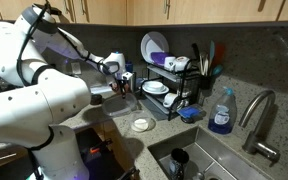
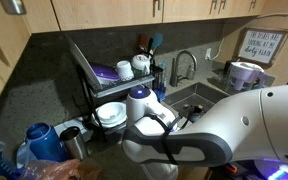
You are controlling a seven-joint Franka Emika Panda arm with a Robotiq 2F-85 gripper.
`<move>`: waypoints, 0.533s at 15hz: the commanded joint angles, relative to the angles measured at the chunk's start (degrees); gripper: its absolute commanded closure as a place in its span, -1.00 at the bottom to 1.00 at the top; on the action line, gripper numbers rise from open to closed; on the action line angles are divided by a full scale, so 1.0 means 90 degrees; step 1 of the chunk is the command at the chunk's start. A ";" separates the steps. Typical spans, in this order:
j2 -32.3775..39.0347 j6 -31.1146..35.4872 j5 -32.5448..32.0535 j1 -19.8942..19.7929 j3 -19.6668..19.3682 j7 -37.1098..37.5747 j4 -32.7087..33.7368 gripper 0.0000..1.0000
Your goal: Transfer the contents in the rectangular bowl to the circular one
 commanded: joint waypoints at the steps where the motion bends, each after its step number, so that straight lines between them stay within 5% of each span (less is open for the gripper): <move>1: -0.0236 -0.0455 0.0156 -0.0185 -0.0039 -0.0275 0.0318 0.97; 8: -0.0661 -0.0987 0.0069 -0.0251 -0.0069 -0.0184 0.0677 0.97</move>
